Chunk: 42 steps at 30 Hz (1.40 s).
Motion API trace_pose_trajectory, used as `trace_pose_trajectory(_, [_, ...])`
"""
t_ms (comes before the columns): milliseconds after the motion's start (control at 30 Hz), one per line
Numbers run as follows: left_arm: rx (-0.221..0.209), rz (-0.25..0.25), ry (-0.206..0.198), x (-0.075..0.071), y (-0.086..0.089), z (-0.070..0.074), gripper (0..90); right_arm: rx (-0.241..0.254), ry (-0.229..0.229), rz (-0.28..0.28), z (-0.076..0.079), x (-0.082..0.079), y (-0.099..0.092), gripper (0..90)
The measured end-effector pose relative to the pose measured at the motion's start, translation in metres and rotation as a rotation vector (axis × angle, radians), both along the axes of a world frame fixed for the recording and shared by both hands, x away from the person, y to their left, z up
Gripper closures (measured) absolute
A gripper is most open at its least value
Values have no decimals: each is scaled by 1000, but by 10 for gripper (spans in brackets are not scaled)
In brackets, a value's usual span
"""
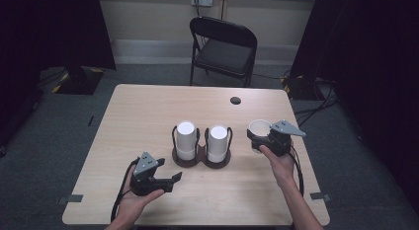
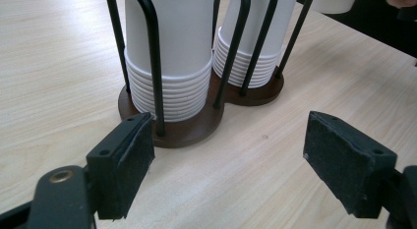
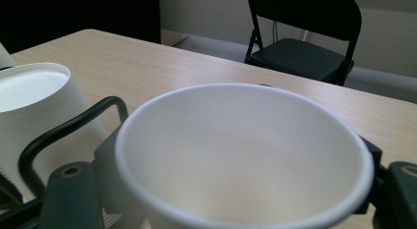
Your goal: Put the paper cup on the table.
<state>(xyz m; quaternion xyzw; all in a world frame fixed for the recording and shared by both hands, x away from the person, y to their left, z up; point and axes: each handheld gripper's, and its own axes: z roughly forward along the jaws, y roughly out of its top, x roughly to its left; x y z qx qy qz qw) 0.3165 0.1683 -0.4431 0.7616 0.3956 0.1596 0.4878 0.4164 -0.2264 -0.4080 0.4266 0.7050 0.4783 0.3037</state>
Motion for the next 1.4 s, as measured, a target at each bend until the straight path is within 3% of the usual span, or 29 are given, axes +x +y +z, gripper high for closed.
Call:
trace_pose_trajectory(267, [7, -2, -5, -2, -1, 2, 193, 41, 2, -30, -12, 18, -5, 231])
trace_pose_trajectory(700, [0, -28, -7, -2, -10, 2, 201, 46, 42, -85, -42, 42, -11, 229])
trace_pose_trajectory(1033, [-5, -18, -18, -6, -7, 4, 200, 42, 63, -97, -53, 44, -7, 228])
trace_pose_trajectory(1100, [-1, -24, -26, -7, -7, 5, 200, 41, 89, -88, -57, 44, -8, 228])
trace_pose_trajectory(1400, [1, -15, -22, -6, -8, 4, 203, 21, 73, -86, -65, 43, -3, 227])
